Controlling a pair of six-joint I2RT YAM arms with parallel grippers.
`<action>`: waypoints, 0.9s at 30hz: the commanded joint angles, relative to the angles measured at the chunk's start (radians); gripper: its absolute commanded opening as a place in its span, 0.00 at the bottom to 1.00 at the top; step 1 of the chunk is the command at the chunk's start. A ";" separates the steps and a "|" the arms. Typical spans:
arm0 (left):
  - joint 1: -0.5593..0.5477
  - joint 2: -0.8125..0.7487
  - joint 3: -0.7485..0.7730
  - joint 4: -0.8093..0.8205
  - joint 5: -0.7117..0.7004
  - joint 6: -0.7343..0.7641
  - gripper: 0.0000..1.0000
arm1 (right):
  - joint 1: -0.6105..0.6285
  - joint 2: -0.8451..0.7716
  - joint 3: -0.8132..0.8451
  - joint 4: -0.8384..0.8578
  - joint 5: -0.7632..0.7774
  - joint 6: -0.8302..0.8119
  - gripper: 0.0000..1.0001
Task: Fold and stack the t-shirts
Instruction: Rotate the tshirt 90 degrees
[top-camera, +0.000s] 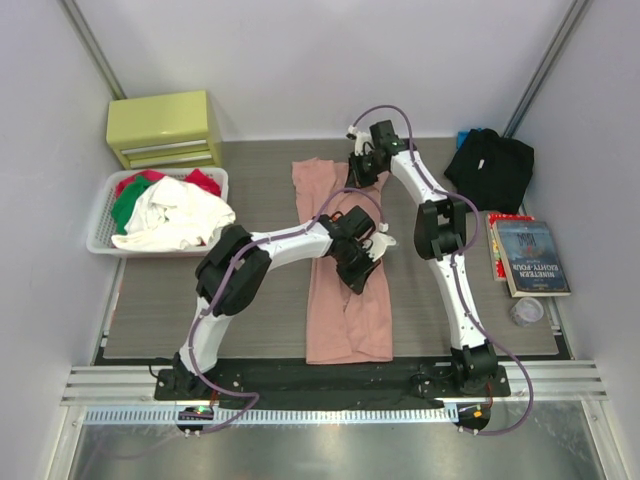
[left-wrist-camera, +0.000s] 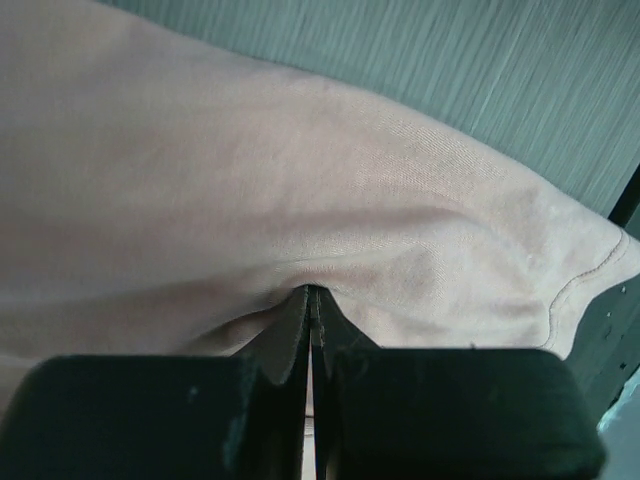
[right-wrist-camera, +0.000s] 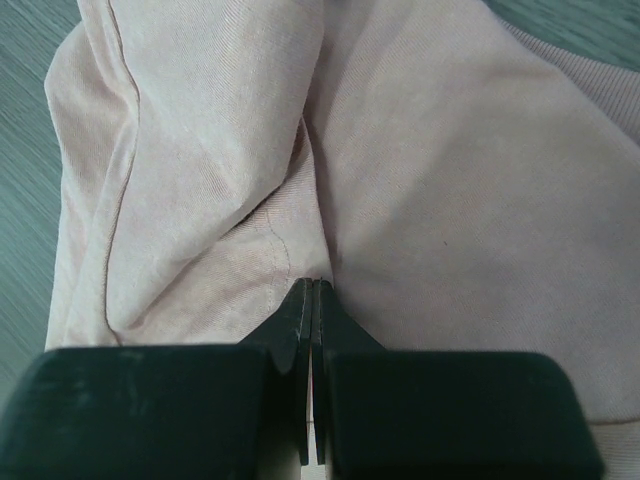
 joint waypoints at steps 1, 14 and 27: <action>-0.009 0.070 0.087 -0.010 0.006 -0.008 0.00 | -0.009 0.025 -0.082 -0.015 0.073 -0.048 0.01; -0.007 -0.100 -0.008 0.008 -0.098 0.041 0.00 | -0.009 -0.190 -0.251 0.129 0.041 -0.034 0.01; -0.026 -0.459 -0.072 -0.069 -0.316 0.128 0.00 | 0.031 -0.751 -0.576 0.063 0.007 -0.052 0.01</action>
